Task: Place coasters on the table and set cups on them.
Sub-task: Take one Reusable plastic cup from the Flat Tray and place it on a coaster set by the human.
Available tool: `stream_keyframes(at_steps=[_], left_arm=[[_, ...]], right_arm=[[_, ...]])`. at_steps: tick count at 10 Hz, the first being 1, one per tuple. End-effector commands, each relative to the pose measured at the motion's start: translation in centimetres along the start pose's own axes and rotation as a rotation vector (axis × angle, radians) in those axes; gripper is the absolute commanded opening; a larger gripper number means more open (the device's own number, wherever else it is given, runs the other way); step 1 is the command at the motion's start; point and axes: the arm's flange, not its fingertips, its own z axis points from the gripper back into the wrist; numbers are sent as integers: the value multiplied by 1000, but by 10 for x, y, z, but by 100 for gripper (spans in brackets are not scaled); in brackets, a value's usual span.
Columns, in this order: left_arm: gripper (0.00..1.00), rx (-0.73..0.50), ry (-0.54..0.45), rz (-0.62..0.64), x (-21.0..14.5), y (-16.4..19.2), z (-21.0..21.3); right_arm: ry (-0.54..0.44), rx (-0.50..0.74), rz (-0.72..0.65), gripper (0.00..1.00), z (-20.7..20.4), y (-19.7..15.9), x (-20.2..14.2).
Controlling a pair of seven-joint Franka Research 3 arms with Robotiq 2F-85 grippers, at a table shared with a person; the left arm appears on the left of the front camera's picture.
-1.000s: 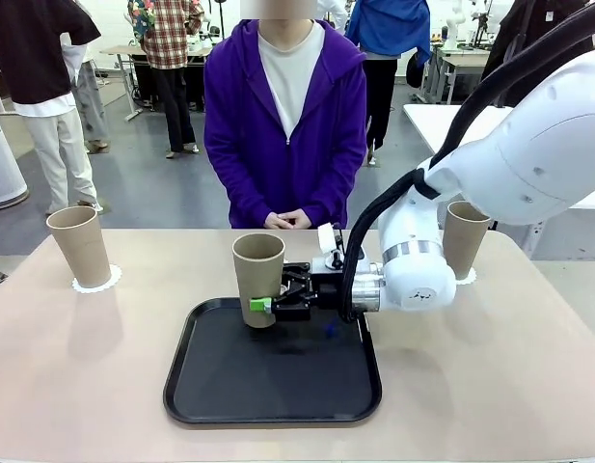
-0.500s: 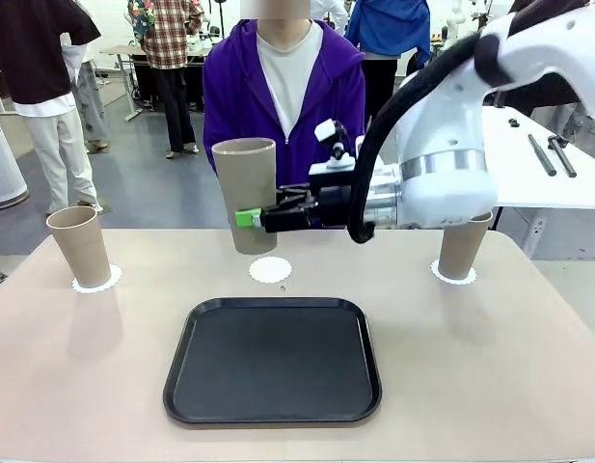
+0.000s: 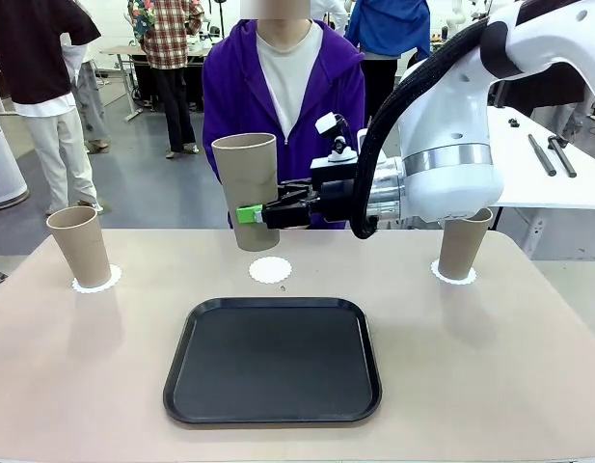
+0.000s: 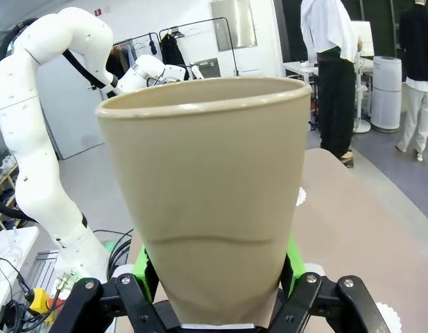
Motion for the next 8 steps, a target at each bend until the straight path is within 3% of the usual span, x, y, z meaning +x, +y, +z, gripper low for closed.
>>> stream_keyframes(at_steps=[1,3,8], left_arm=[[100,2,-2,-3,0,-2,2],[100,2,-2,-3,0,-2,2],[100,2,-2,-3,0,-2,2]], right_arm=[[-84,63,4,83,-1,-41,2],[-209,52,10,83,-1,-131,-4],[-179,84,87,83,-36,-208,-42]])
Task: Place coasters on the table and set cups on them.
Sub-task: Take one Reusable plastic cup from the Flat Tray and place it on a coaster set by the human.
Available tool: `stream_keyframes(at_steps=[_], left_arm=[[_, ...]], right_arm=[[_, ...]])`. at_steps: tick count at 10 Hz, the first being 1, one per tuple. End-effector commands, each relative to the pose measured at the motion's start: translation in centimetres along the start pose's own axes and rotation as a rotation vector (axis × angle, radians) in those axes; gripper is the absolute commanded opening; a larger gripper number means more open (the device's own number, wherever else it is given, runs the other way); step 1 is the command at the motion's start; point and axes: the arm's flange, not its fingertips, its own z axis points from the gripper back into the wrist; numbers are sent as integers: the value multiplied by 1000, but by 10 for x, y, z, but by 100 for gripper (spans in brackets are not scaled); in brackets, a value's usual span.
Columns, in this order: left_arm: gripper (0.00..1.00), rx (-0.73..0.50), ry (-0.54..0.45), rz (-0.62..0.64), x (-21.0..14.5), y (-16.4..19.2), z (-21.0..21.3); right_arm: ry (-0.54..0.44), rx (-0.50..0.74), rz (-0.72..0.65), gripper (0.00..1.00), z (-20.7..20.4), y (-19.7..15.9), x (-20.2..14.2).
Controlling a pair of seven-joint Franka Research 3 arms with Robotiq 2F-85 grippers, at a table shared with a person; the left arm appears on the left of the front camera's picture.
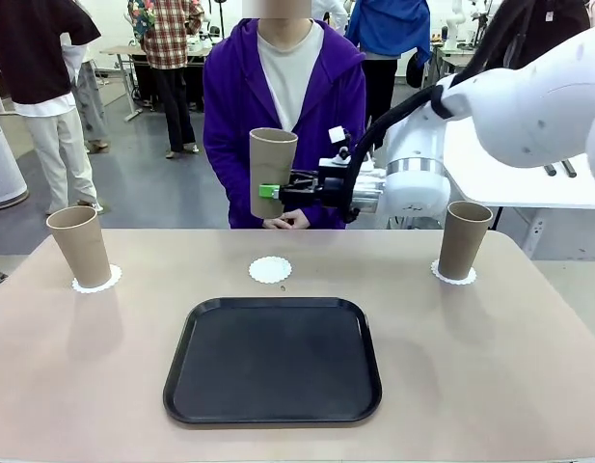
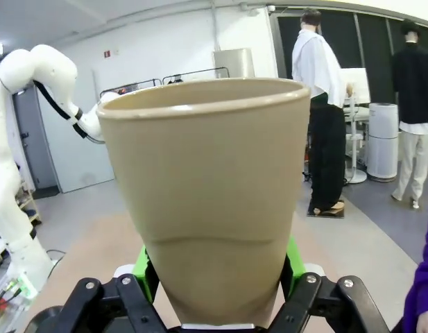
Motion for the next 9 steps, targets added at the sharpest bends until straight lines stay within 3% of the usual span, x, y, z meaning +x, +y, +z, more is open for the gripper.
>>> stream_keyframes(at_steps=[1,9], left_arm=[[100,2,-2,-3,0,-2,2],[100,2,-2,-3,0,-2,2]], right_arm=[[49,52,50,83,-12,-14,-7],[98,112,36,83,8,-36,-62]])
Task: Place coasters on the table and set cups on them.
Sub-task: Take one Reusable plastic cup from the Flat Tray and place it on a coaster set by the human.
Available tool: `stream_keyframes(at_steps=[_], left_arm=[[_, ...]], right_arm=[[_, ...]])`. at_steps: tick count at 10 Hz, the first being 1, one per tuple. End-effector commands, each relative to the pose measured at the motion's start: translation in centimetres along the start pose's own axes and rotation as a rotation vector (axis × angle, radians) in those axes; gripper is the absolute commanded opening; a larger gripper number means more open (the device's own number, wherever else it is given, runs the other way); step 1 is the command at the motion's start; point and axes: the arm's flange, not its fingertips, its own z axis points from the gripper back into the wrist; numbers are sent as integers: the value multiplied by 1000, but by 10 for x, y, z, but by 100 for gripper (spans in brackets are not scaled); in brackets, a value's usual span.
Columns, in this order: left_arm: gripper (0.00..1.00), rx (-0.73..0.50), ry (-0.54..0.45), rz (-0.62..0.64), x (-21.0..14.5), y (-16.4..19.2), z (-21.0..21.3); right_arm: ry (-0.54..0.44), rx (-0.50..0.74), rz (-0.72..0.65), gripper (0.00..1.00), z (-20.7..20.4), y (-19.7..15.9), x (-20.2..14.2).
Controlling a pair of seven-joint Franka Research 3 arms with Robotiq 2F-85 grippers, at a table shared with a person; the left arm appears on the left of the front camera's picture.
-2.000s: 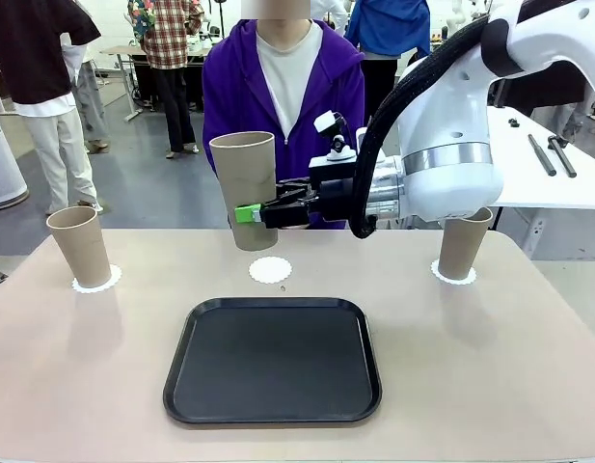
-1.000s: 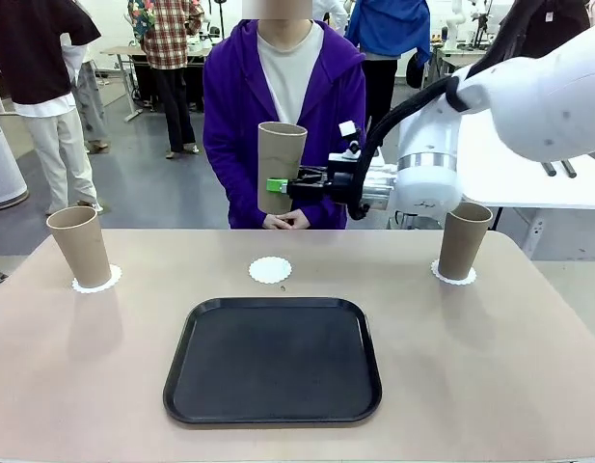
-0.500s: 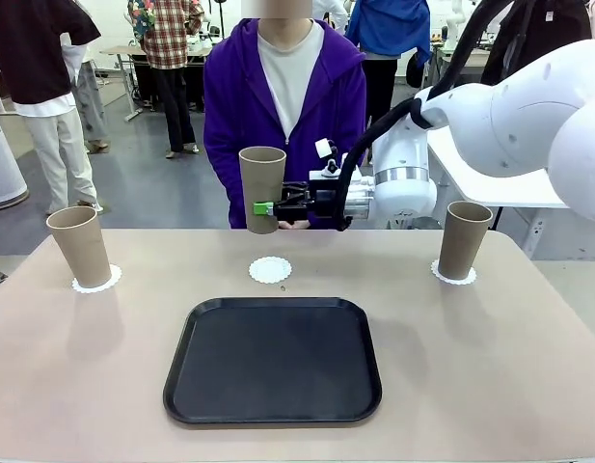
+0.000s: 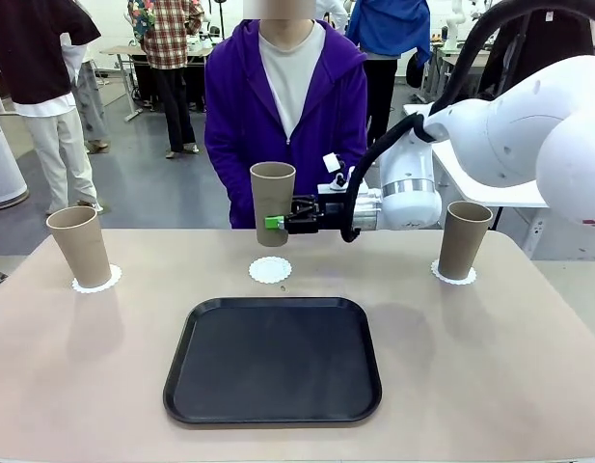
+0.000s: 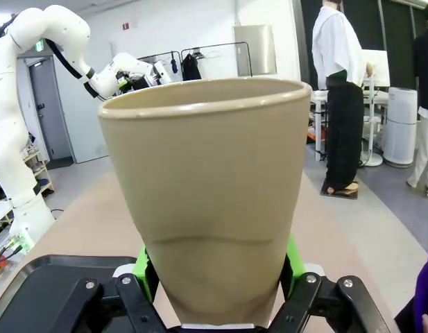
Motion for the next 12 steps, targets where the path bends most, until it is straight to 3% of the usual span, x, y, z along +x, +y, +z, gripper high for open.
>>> stream_keyframes(at_steps=[1,4,9,10,12], left_arm=[[100,2,-2,-3,0,-2,2],[100,2,-2,-3,0,-2,2],[100,2,-2,-3,0,-2,2],[100,2,-2,-3,0,-2,2],[100,2,-2,-3,0,-2,2]], right_arm=[[30,47,22,83,-5,-9,-13],[56,57,29,83,-6,-8,-33],[49,38,-1,83,-2,2,-37],[40,41,86,83,4,5,-34],[28,1,121,83,1,-3,-40]])
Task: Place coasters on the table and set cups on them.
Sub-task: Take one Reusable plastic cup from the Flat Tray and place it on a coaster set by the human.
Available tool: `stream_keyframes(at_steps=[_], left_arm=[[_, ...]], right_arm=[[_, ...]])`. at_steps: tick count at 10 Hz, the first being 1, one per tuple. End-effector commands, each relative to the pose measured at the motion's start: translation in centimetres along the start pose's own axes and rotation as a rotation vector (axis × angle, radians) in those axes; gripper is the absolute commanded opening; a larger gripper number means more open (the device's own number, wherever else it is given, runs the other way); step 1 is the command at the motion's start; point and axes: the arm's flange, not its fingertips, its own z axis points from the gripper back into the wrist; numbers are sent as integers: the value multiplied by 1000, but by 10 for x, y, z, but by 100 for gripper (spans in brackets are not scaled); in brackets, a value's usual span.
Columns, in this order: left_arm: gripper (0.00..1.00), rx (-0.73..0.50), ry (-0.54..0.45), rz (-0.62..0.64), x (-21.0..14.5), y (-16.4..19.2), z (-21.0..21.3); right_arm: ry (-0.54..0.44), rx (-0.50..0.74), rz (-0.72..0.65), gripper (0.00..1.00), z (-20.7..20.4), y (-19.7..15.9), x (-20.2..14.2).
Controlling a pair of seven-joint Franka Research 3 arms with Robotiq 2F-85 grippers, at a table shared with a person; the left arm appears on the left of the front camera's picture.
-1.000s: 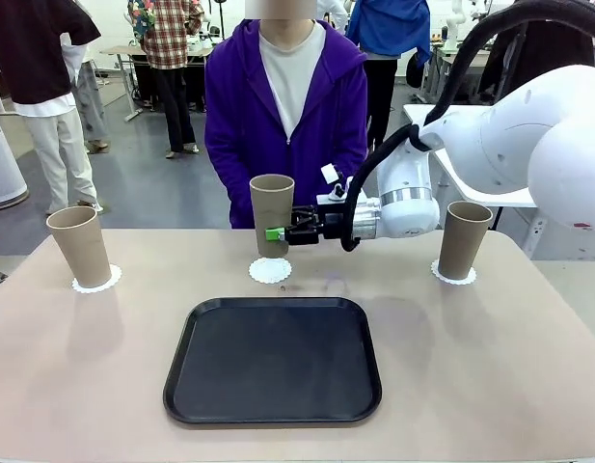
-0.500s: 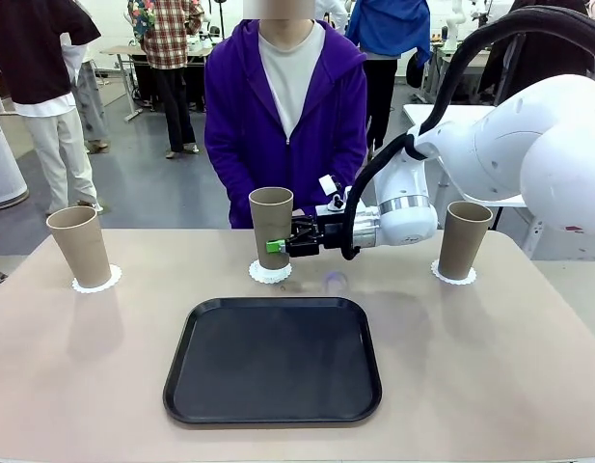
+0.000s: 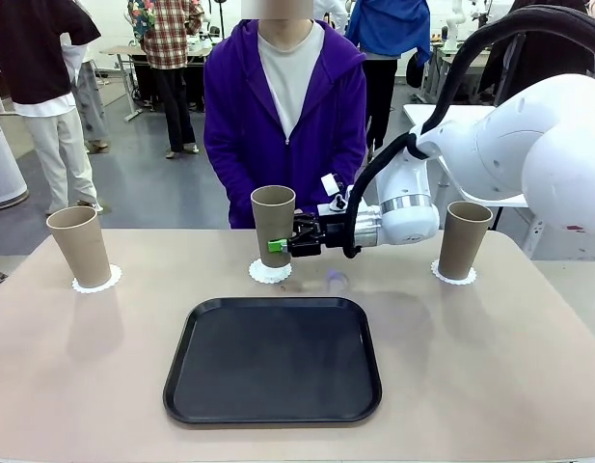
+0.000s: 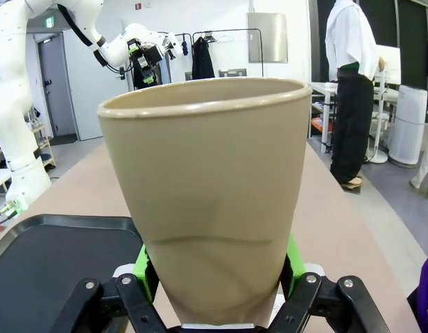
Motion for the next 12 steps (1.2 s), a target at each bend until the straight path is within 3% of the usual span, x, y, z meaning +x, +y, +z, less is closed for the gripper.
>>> stream_keyframes(at_steps=[1,12], left_arm=[[100,2,-2,-3,0,-2,2],[100,2,-2,-3,0,-2,2]], right_arm=[[-21,-42,40,83,-4,-6,-9],[-42,-47,-14,83,-23,-20,-36]])
